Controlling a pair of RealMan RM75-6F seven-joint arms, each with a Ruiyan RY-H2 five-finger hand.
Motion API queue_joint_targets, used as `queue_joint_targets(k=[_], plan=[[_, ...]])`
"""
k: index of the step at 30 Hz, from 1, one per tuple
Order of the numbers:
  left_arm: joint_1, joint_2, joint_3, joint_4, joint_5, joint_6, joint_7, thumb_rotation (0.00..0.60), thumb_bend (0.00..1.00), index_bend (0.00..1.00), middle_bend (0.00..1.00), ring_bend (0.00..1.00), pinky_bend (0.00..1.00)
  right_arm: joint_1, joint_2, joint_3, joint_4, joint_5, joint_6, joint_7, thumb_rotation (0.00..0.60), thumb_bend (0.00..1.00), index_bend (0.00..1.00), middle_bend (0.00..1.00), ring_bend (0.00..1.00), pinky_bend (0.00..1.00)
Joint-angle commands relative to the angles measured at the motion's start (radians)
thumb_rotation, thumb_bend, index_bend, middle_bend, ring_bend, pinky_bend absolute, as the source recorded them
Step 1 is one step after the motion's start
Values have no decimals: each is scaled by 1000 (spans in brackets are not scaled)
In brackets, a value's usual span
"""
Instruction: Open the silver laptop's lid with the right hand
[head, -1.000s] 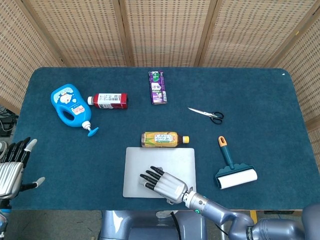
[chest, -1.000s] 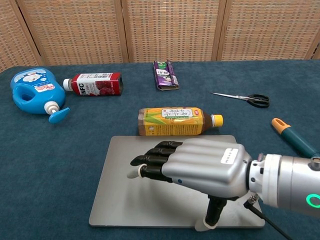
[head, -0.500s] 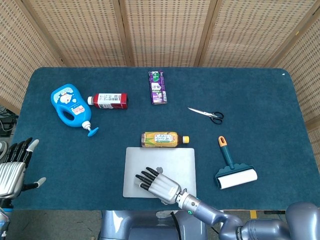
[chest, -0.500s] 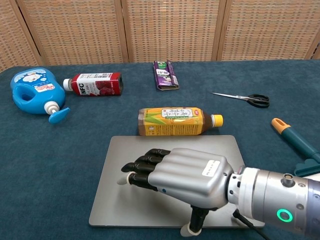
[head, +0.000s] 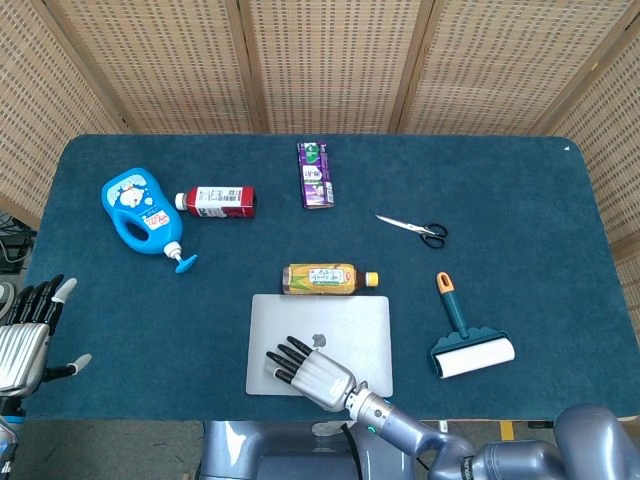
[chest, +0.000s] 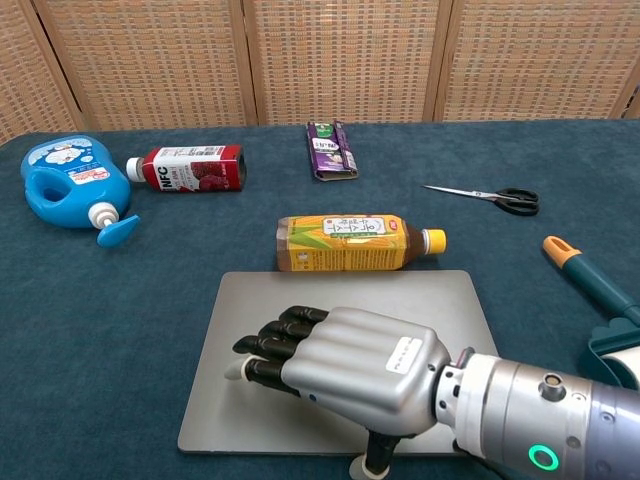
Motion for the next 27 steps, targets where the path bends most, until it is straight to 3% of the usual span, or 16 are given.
queue_joint_targets(k=[1,12,19,27], plan=[[0,1,0,-1,0,0,-1,600,0,0,0,0,0,2,-8,-3,9,4,7,-9,600,269,55,0,0,0],[-2,1,2,-3,-2,-2,1,600,0,0,0,0,0,8,-16,-4,17,17,29,-24,600,383,74,0,0,0],[-2,4,3,-5,-2,-1,-4,600,0,0,0,0,0,9,-17,-3,15,-1,68,-44,600,510,82,7,0,0],[-4,6,4,-5,-2,-3,-8,600,0,0,0,0,0,-7,-33,-2,76,-114,216,-108,600,577,84,51,0,0]])
